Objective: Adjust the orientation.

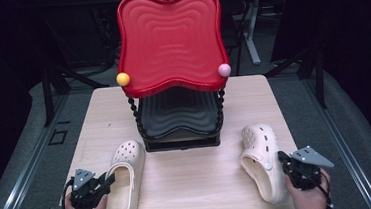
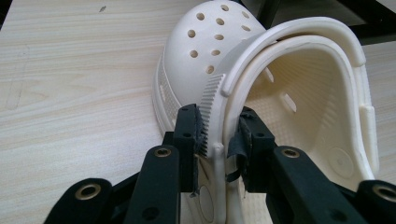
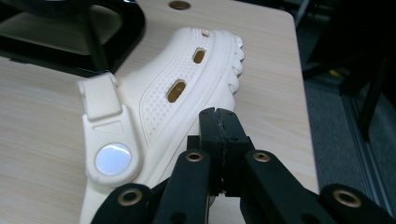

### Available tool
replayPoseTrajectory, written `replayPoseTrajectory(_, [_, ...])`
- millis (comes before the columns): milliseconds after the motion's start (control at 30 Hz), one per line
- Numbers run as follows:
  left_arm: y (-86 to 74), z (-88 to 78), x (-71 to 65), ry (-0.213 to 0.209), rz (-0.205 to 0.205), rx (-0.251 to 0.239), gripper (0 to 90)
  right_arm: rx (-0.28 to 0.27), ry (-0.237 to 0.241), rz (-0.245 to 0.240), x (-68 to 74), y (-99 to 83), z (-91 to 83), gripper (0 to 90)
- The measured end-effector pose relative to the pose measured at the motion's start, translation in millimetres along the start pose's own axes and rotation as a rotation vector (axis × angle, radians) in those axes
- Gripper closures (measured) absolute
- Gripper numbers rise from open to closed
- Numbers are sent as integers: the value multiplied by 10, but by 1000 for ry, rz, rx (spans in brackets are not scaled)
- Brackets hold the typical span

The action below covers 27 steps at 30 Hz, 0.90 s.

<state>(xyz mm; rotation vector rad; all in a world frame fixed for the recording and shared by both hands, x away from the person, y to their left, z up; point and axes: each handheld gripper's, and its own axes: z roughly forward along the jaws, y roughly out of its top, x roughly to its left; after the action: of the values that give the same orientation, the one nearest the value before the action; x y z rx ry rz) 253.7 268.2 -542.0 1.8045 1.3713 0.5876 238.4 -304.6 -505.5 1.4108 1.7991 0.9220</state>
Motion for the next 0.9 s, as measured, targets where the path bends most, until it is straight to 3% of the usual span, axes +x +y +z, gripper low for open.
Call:
replayPoseTrajectory(33, [-5,4,5,-2,-6,-9,725,4,12,8,-123,-46,3,900])
replayPoseTrajectory(100, [-5,4,5,-2,-7,-9,725,6,11,11,-164,-65,7,900])
replayPoseTrajectory(133, [-4,5,3,-1,-7,-9,725,15,15,51,-306,-128,33,900])
replayPoseTrajectory(200, [-1,2,-3,3,-4,-2,725,24,15,78,-371,-166,49,900])
replayPoseTrajectory(233, [-1,3,-6,4,-4,-4,725,68,22,108,-515,-246,68,900])
replayPoseTrajectory(267, [-1,4,-8,5,-3,-4,725,27,46,163,-542,-304,119,900])
replayPoseTrajectory(300, [0,4,-10,6,-3,-4,725,30,53,179,-569,-329,139,900])
replayPoseTrajectory(433, [0,7,-11,8,-4,-5,725,49,61,180,-601,-367,218,900])
replayPoseTrajectory(600, [-5,6,-11,7,0,-9,725,121,96,207,-566,-436,379,900])
replayPoseTrajectory(800, [-8,4,-5,7,-1,-10,724,127,110,219,-553,-444,406,900])
replayPoseTrajectory(900, [-11,5,-12,9,-2,-13,723,118,92,216,-564,-453,395,897])
